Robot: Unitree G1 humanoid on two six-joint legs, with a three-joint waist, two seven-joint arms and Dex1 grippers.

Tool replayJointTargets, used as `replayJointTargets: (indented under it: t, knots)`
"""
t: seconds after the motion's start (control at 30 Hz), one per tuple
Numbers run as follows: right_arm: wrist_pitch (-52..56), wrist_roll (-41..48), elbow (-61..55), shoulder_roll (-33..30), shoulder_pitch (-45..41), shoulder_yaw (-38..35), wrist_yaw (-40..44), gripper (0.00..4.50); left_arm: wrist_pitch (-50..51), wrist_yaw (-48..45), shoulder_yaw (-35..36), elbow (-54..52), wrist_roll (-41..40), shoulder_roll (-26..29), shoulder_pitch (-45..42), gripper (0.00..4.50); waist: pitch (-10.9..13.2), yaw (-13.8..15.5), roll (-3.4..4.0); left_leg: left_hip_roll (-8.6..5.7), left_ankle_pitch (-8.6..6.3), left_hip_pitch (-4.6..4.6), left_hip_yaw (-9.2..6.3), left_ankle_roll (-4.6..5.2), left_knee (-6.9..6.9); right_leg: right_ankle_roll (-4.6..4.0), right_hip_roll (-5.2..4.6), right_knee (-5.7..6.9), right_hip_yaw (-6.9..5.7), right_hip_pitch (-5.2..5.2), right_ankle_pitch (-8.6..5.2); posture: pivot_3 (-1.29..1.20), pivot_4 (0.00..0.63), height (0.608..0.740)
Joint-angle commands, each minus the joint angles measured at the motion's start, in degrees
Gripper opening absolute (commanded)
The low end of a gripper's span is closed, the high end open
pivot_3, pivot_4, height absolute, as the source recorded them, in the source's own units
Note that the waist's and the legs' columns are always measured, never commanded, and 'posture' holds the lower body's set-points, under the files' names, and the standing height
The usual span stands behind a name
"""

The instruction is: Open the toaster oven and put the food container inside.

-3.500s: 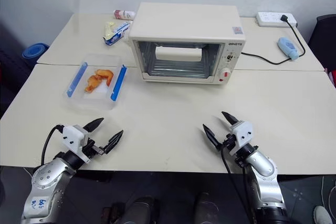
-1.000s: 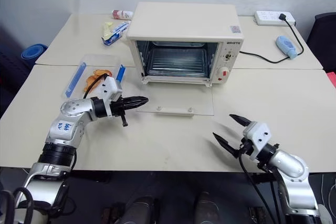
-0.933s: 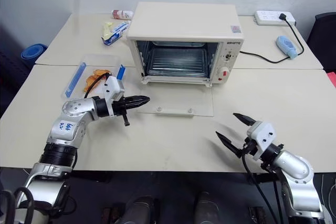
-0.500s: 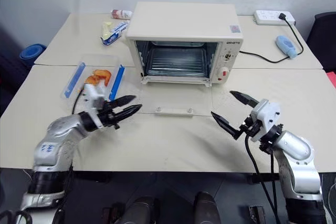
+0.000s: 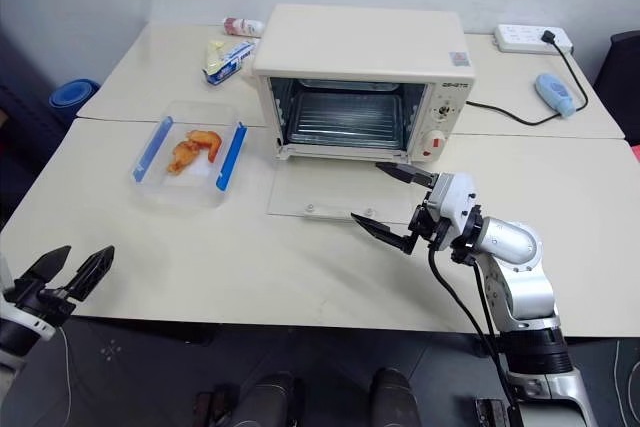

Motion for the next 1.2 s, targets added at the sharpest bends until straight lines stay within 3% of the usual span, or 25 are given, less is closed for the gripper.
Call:
replayJointTargets:
  t: [0.03, 0.17, 0.3, 0.47, 0.67, 0.9, 1.07, 1.13, 1.2]
  knots:
    - [-1.69, -0.01, 0.35, -0.2, -1.46, -0.45, 1.06, 4.5, 9.93, 10.85, -0.24, -6.77, -7.46, 1.9, -3.09, 4.48, 0.0, 0.08, 0.0, 0.0, 0.0, 0.01, -0.02, 0.0, 0.0, -0.01, 0.0, 0.0, 0.01, 0.01, 0.0, 0.0, 0.15, 0.74]
    - [-2.35, -0.15, 1.39, -1.05, -1.94, -1.84, 0.98, 4.5, 22.3, 37.44, -0.93, -6.08, -25.11, 2.54, -16.0, 4.48, -0.01, 0.01, -0.01, 0.01, 0.0, 0.04, -0.18, -0.02, 0.0, -0.02, 0.0, 0.14, 0.11, -0.08, 0.01, 0.0, 0.15, 0.74]
    - [-2.39, -0.35, 0.8, -1.78, -0.98, -2.52, 0.68, 4.5, 22.01, 64.27, -4.77, 0.29, -40.68, 1.32, -26.82, 4.48, -0.07, -0.29, -0.09, -0.04, -0.02, 0.09, -0.32, -0.05, 0.0, 0.0, -0.01, 0.23, 0.27, -0.15, 0.02, 0.0, 0.15, 0.74]
    - [-1.79, -0.93, -1.76, -1.88, 1.48, -3.15, -1.35, 4.5, 17.53, 80.12, -10.9, 8.13, -49.01, 0.36, -35.05, 4.48, -0.08, -0.65, -0.13, 0.0, -0.04, 0.13, -0.19, -0.1, -0.02, 0.0, 0.06, 0.22, 0.32, -0.2, 0.02, 0.0, 0.15, 0.74]
    - [-0.89, -1.14, -4.98, -2.19, 4.81, -3.53, -4.13, 4.5, 15.05, 81.79, -15.02, 15.48, -47.31, 2.12, -39.91, 4.48, -0.08, -0.68, -0.13, -0.01, -0.03, 0.12, -0.04, -0.11, -0.01, 0.0, 0.11, 0.2, 0.36, -0.21, 0.02, 0.0, 0.15, 0.74]
    - [-0.72, -1.63, -6.69, -2.05, 6.65, -3.53, -6.24, 4.5, 12.34, 80.58, -15.39, 19.92, -41.95, 3.46, -41.72, 2.44, -0.09, -0.8, -0.12, -0.01, -0.04, 0.14, 0.07, -0.12, -0.02, 0.0, 0.12, 0.18, 0.35, -0.2, 0.02, 0.0, 0.15, 0.74]
    - [-1.03, -1.99, -7.03, -2.09, 7.51, -3.44, -7.1, 4.5, 10.53, 77.11, -13.47, 21.2, -37.09, 7.45, -41.68, 1.0, -0.09, -1.37, -0.12, 0.01, -0.02, 0.14, 0.14, -0.14, -0.02, 0.0, 0.15, 0.18, 0.35, -0.2, 0.02, 0.0, 0.15, 0.74]
    - [-0.98, -2.12, -7.1, -2.14, 7.72, -3.4, -7.33, 4.5, 11.48, 75.11, -12.56, 22.36, -35.94, 10.88, -42.28, 0.54, -0.09, -1.55, -0.12, 0.04, -0.04, 0.14, 0.15, -0.16, -0.04, 0.0, 0.18, 0.18, 0.35, -0.22, 0.02, 0.0, 0.15, 0.74]
    - [-0.92, -2.17, -7.02, -2.13, 7.76, -3.53, -7.6, 4.5, 14.0, 72.0, -12.05, 24.22, -35.54, 15.26, -43.07, 0.43, -0.07, -1.57, -0.16, 0.08, -0.04, 0.11, 0.16, -0.19, -0.06, -0.01, 0.24, 0.19, 0.36, -0.26, 0.01, 0.0, 0.15, 0.74]
